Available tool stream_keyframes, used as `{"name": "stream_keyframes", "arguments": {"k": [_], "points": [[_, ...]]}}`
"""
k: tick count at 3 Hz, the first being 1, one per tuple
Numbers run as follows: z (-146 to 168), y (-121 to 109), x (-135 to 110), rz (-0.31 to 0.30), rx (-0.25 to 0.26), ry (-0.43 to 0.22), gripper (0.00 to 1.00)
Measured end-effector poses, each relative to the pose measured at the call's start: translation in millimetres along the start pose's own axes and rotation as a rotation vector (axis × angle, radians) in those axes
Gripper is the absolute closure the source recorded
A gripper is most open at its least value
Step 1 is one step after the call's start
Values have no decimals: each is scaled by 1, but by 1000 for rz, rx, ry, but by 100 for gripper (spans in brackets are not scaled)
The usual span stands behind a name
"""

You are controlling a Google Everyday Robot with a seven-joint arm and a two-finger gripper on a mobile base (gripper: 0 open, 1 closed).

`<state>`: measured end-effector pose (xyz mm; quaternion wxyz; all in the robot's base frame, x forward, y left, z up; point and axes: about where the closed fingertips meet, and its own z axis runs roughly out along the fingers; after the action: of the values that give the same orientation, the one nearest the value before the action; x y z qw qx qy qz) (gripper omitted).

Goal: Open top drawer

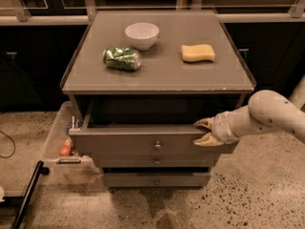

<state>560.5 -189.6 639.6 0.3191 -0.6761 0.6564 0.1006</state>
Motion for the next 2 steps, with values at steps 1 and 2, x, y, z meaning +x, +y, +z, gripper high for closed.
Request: {"name": "stream_keyframes", "arguments": {"k": [1,2], "points": [[-2,0,-1,0,0,0,92],[-3,15,1,1,-25,-32,100]]}}
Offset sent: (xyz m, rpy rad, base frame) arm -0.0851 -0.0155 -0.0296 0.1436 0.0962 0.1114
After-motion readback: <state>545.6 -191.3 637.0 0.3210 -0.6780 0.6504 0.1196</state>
